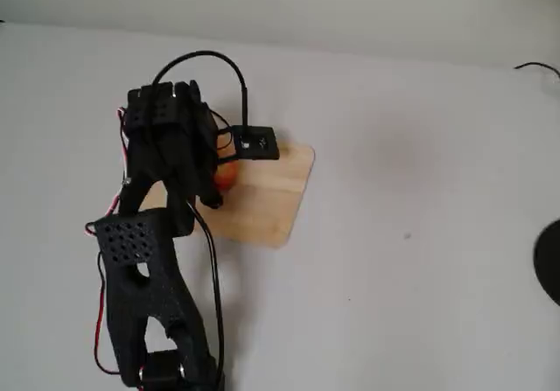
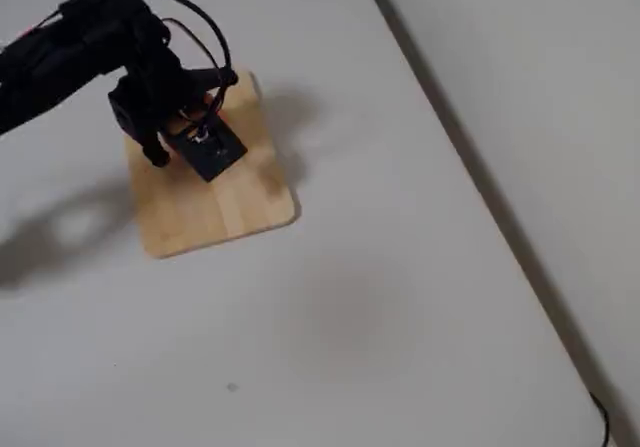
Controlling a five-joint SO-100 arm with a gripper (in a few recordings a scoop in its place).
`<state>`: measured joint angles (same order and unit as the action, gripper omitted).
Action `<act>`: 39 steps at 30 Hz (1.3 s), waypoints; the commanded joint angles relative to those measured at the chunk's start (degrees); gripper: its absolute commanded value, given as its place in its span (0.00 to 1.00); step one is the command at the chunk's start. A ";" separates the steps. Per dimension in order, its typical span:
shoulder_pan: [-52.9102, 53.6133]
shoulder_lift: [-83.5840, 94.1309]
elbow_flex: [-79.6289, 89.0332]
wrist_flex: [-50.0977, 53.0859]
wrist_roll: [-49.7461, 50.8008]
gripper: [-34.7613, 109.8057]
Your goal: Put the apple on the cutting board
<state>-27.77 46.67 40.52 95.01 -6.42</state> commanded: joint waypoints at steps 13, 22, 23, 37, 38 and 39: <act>3.08 14.33 -12.74 9.32 -0.62 0.71; 13.27 29.44 -4.39 9.40 -3.78 0.59; 14.77 31.20 -2.72 9.40 -4.48 0.57; 35.33 56.43 19.69 8.26 -6.24 0.24; 36.39 58.89 22.59 7.73 -6.24 0.24; 37.18 61.96 26.72 6.59 -6.15 0.24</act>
<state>5.80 97.65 59.77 101.60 -12.74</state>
